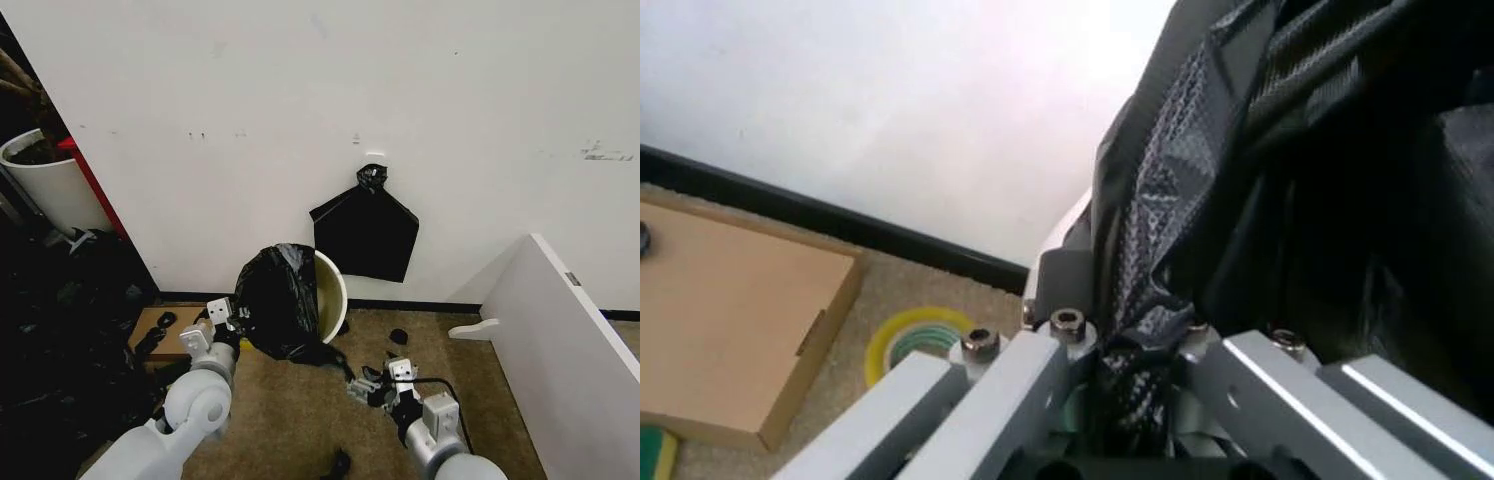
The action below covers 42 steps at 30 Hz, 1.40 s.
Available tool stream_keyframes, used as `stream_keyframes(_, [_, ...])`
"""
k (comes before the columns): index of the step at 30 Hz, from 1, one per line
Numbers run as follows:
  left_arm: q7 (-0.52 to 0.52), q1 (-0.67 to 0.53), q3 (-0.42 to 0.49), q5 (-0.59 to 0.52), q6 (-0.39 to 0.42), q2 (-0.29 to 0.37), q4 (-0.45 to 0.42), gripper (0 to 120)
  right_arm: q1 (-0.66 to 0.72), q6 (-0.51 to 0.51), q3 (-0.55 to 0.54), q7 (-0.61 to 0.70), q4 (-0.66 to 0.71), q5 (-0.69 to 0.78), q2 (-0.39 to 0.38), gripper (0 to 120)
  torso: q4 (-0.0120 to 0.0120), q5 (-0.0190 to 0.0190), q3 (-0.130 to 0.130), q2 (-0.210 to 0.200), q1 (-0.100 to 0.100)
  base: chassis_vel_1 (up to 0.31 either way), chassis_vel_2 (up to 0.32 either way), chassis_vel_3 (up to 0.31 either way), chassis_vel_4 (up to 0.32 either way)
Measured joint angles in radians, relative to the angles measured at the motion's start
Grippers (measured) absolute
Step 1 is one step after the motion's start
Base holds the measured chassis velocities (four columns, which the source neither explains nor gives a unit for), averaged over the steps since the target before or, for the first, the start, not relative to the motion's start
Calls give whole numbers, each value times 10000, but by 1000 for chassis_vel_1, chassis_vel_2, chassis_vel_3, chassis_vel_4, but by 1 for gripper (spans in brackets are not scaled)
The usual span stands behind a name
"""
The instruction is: Place the garbage bag over the trash bin.
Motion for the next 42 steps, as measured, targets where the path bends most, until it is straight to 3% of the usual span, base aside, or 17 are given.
stream_keyframes(6, [-32, 19, 33, 38, 23, -63, -67, 0, -396, 711, -349, -1453, -144, -1326, -288, 100, -2, 0, 0, 0, 0, 0, 0, 0, 0])
stream_keyframes(17, [108, 355, 208, 887, -5, -55, -297, 0, 520, 724, -373, -423, 50, -1570, 7, 100, 2, -1, 0, 0, 0, 0, 0, 0, 0])
stream_keyframes(23, [110, 481, 512, 1644, 150, -151, -408, 0, 1695, 217, -1033, 55, -244, -2411, 403, 100, 0, -2, 1, 0, 0, 0, 0, 0, 0])
stream_keyframes(29, [33, 536, 535, 1892, 253, -191, -464, 0, 2600, -857, -2241, 69, -1049, -5420, 880, 100, -1, -2, 1, 0, 0, 0, 0, 0, 0])
stream_keyframes(38, [38, 512, 581, 1935, 292, -238, -463, 0, 2902, -1742, -2672, 724, -1536, -5947, 1375, 100, 0, -1, 1, 0, 0, 0, 0, 0, 0])
stream_keyframes(42, [42, 429, 593, 1859, 291, -235, -450, 0, 2918, -1977, -2744, 936, -1786, -6365, 1531, 90, -1, -1, 1, 0, 0, 0, 0, 0, 0])
